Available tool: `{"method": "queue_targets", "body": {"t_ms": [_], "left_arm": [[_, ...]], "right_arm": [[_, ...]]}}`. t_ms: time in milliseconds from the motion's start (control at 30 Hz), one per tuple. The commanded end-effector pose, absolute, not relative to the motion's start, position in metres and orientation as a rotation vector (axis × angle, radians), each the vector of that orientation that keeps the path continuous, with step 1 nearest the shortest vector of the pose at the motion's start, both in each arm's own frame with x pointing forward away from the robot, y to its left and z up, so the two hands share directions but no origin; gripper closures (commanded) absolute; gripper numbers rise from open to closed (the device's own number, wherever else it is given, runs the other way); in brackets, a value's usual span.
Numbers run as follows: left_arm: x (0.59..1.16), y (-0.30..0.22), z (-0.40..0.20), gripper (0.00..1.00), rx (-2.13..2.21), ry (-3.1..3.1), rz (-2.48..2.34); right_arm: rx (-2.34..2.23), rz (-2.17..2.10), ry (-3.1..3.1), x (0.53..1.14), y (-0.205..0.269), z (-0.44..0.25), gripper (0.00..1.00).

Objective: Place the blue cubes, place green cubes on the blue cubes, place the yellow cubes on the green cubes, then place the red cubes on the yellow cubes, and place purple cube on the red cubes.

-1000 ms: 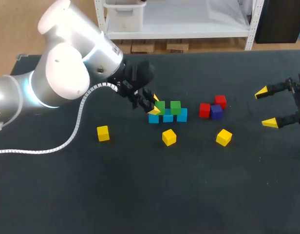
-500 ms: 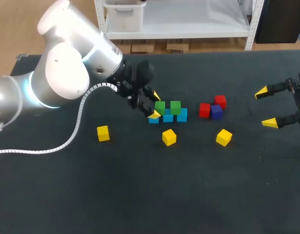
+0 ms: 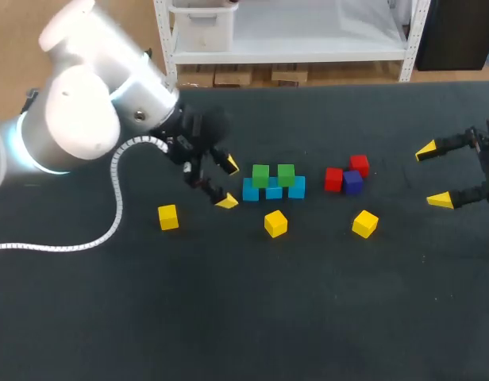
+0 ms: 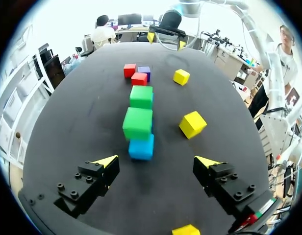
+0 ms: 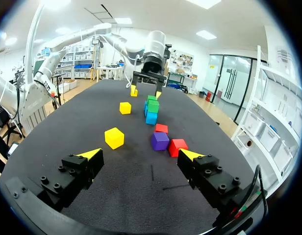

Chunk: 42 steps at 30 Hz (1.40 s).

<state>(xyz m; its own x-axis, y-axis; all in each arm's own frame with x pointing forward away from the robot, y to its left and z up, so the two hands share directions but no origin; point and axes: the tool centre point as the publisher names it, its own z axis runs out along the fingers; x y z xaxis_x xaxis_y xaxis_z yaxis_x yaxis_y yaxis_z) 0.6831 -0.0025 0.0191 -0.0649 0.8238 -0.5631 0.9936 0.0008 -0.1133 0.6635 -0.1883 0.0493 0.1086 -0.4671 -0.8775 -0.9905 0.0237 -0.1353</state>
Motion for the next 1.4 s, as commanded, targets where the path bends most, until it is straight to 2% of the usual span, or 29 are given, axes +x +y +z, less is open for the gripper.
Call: {"method": "queue_targets", "body": {"t_ms": [33, 700, 1200, 1400], "left_arm": [[0.671, 0.016, 0.035, 0.00, 1.869, 1.954, -0.664], [0.637, 0.037, 0.065, 0.00, 1.735, 2.008, -0.532], [0.597, -0.008, 0.063, 0.00, 1.589, 2.041, -0.480], [0.599, -0.055, 0.044, 0.00, 1.500, 2.099, -0.422]], "right_arm": [[-1.565, 0.803, 1.476, 0.664, -0.188, 0.049, 0.00], [-1.565, 0.803, 1.476, 0.664, -0.188, 0.049, 0.00], [-1.565, 0.803, 1.476, 0.664, -0.188, 0.049, 0.00], [-1.565, 0.803, 1.476, 0.664, -0.188, 0.049, 0.00]]}}
